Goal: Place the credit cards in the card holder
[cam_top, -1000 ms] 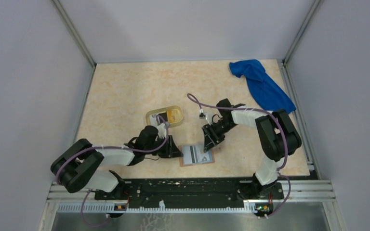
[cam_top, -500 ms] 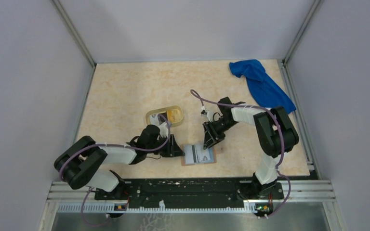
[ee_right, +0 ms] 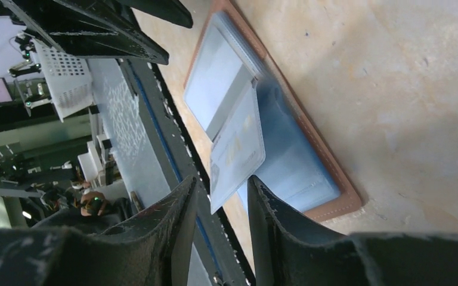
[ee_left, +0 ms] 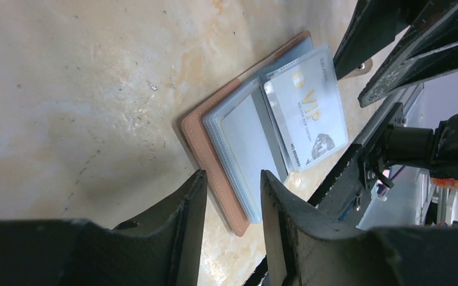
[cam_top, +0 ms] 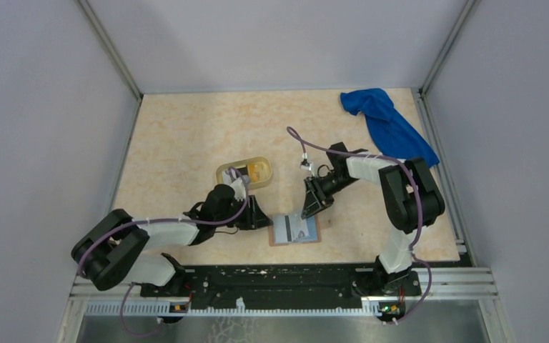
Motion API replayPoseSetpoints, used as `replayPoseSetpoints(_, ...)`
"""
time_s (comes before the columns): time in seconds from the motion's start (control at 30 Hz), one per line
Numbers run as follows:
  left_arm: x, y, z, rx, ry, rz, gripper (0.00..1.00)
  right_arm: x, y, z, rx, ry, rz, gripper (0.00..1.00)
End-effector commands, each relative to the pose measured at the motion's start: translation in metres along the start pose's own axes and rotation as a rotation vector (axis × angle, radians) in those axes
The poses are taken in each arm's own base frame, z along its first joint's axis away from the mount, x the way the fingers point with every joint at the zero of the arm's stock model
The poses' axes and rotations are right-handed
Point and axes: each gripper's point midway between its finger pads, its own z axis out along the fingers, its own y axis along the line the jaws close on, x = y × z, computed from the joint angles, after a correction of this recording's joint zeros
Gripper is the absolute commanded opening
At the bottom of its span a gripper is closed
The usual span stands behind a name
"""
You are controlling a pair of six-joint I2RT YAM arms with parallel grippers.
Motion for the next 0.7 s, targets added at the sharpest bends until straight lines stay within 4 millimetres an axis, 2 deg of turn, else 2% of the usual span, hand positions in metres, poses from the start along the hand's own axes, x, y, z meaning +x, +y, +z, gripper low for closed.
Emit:
replayPoseSetpoints(0.0, -0.016, -0.002, -0.005, -0.036, -0.064, 0.031, 0.45, -0.016, 0.022, -0.007, -0.092, -0.040, -0.065, 0.36)
replayPoseSetpoints(0.33, -0.026, -0.043, -0.014, 0.174, -0.126, 0.060, 0.44, -0.015, 0.029, -0.004, -0.177, -0.036, -0.046, 0.36)
replayPoseSetpoints(0.53, -0.021, -0.049, -0.007, 0.210, -0.102, 0.049, 0.44, -0.013, 0.027, -0.001, -0.191, -0.029, -0.028, 0.36)
replayPoseSetpoints(0.67, -0.017, -0.054, -0.001, 0.229, -0.085, 0.046, 0.46, -0.013, 0.035, -0.001, -0.241, -0.037, -0.030, 0.36)
